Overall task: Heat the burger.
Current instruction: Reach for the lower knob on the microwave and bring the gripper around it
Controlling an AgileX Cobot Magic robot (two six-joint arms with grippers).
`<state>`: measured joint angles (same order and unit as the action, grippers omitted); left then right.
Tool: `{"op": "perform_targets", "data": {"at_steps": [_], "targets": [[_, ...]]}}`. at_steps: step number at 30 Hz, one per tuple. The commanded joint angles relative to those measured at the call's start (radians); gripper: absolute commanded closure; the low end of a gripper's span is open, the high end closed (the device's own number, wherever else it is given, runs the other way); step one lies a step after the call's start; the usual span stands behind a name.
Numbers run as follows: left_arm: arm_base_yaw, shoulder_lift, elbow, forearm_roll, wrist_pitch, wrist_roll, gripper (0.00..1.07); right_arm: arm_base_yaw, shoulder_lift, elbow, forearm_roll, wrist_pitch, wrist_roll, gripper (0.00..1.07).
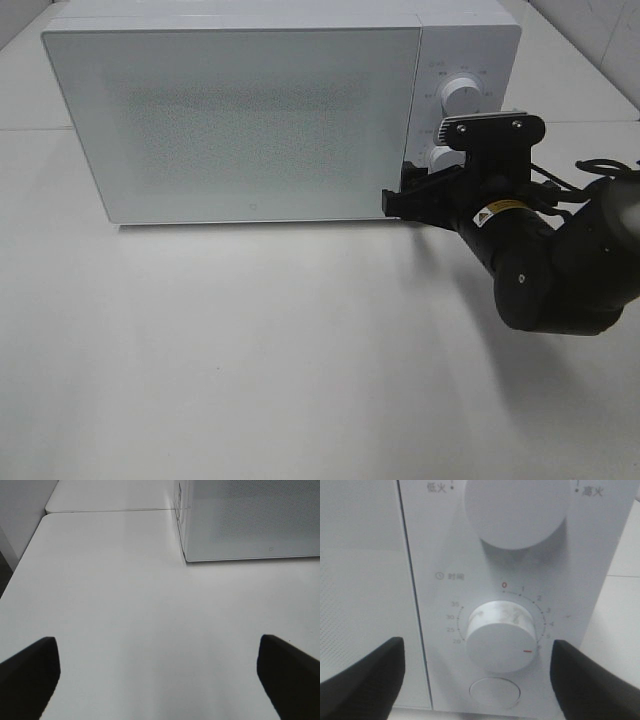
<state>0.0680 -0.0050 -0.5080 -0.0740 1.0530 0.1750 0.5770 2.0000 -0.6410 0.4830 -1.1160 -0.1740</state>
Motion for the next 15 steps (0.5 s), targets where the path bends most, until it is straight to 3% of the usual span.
{"op": "perform_targets", "data": {"at_steps": [1, 15], "targets": [[0.002, -0.019, 0.001, -0.006, -0.005, -0.004, 0.04, -0.020, -0.005, -0.018, 0.003, -0.009, -0.015, 0.31], [0.002, -0.019, 0.001, -0.006, -0.005, -0.004, 0.04, -0.029, 0.059, -0.099, -0.019, -0.005, -0.015, 0.31]]}}
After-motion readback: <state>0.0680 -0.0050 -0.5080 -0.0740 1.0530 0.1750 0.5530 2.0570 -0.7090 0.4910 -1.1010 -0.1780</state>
